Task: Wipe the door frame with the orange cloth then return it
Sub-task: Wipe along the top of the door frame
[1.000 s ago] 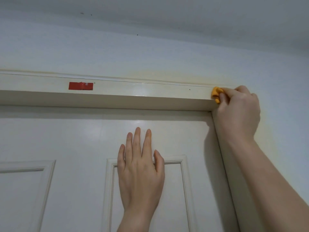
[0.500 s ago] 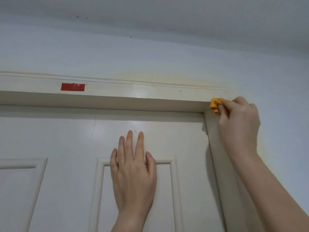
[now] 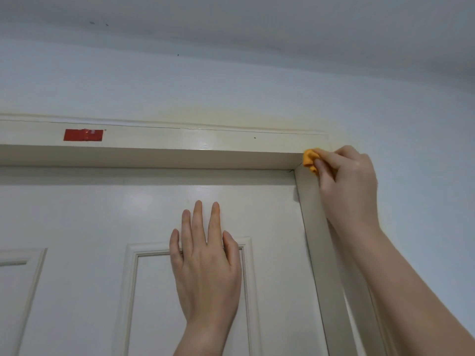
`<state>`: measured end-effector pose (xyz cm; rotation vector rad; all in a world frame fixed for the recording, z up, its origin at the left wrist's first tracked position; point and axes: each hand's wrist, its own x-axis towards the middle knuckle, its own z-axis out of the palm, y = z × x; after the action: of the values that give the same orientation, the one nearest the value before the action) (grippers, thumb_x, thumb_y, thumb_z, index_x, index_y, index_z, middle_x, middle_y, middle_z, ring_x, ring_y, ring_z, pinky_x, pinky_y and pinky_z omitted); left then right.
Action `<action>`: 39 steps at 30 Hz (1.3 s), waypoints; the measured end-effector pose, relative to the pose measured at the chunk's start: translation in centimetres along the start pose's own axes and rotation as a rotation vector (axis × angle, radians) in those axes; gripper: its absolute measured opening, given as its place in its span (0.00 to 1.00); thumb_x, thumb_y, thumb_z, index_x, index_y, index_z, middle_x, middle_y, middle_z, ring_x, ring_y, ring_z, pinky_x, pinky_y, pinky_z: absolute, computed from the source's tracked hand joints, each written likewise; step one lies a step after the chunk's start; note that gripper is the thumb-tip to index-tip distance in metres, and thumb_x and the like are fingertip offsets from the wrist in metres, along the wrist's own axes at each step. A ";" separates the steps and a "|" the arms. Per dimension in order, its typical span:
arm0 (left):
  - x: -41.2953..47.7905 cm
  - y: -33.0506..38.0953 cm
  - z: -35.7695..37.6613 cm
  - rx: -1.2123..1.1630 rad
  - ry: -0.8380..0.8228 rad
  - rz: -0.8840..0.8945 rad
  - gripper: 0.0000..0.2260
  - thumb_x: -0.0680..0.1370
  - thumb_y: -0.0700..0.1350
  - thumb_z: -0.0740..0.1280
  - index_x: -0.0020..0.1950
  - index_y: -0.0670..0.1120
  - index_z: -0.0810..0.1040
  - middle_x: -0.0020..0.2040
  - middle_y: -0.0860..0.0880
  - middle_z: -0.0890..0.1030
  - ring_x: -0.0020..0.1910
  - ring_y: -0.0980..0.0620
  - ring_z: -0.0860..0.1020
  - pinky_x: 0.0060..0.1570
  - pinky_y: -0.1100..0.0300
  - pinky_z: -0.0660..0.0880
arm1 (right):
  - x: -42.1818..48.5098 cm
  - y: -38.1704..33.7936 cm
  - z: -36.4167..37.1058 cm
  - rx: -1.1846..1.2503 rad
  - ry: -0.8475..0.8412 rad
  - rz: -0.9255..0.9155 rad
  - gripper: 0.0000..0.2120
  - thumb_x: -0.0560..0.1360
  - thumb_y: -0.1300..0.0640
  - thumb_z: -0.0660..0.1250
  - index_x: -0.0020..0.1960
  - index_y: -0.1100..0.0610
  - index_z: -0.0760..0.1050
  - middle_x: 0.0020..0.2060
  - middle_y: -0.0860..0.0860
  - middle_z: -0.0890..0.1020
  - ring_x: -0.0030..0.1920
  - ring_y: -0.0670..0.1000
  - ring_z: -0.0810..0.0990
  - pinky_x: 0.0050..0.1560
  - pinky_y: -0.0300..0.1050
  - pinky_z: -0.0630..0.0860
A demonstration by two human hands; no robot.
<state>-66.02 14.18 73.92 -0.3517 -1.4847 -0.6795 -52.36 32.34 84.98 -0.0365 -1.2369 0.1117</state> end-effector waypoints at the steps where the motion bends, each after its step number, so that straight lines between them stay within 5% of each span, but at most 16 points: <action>1: -0.1 0.2 0.2 -0.001 0.000 0.005 0.26 0.87 0.53 0.53 0.86 0.53 0.65 0.88 0.48 0.62 0.88 0.47 0.56 0.85 0.43 0.55 | 0.5 0.2 0.1 0.003 -0.007 -0.004 0.10 0.83 0.60 0.67 0.59 0.55 0.86 0.43 0.50 0.77 0.45 0.57 0.72 0.42 0.46 0.65; 6: -0.4 0.9 0.6 0.001 0.012 0.014 0.26 0.87 0.53 0.52 0.86 0.53 0.64 0.87 0.48 0.62 0.88 0.46 0.57 0.85 0.42 0.56 | 0.1 1.4 -1.0 0.006 0.025 0.079 0.11 0.84 0.60 0.66 0.59 0.55 0.86 0.43 0.48 0.74 0.46 0.56 0.72 0.41 0.42 0.59; 12: -0.7 1.1 1.0 0.037 -0.004 0.048 0.26 0.88 0.55 0.52 0.87 0.54 0.61 0.88 0.48 0.60 0.88 0.46 0.55 0.86 0.42 0.55 | -0.1 0.3 -0.4 0.031 -0.031 -0.048 0.11 0.83 0.60 0.68 0.60 0.53 0.86 0.43 0.48 0.75 0.45 0.58 0.73 0.42 0.46 0.65; 17: -0.7 1.1 1.1 0.034 -0.003 0.045 0.26 0.88 0.55 0.52 0.87 0.54 0.62 0.88 0.48 0.60 0.88 0.46 0.56 0.85 0.42 0.55 | 0.5 1.6 -0.9 0.017 -0.010 0.049 0.11 0.84 0.59 0.65 0.58 0.53 0.86 0.43 0.47 0.74 0.46 0.57 0.72 0.43 0.44 0.62; 23: -0.7 0.9 1.1 0.030 0.009 0.052 0.26 0.87 0.54 0.52 0.87 0.54 0.64 0.88 0.48 0.62 0.87 0.45 0.58 0.84 0.41 0.58 | 1.4 0.2 -0.1 0.091 -0.044 -0.059 0.11 0.84 0.60 0.67 0.59 0.52 0.87 0.43 0.49 0.77 0.47 0.57 0.74 0.46 0.51 0.71; 31: -0.6 1.0 1.2 0.020 0.013 0.052 0.27 0.87 0.55 0.52 0.87 0.55 0.64 0.88 0.48 0.62 0.88 0.46 0.58 0.84 0.42 0.57 | 0.2 1.4 -1.5 0.043 -0.036 -0.032 0.10 0.84 0.60 0.67 0.58 0.53 0.87 0.42 0.49 0.77 0.45 0.56 0.74 0.42 0.46 0.65; 39: -0.9 1.3 1.0 -0.006 0.005 0.052 0.26 0.87 0.54 0.52 0.86 0.54 0.64 0.88 0.48 0.62 0.88 0.45 0.58 0.85 0.41 0.54 | 2.5 1.0 -0.9 0.120 -0.078 -0.048 0.10 0.84 0.58 0.67 0.57 0.51 0.87 0.42 0.48 0.77 0.47 0.56 0.77 0.47 0.49 0.73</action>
<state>-65.97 15.99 73.36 -0.3916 -1.4642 -0.6431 -50.79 33.67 86.95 0.1032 -1.3060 0.1464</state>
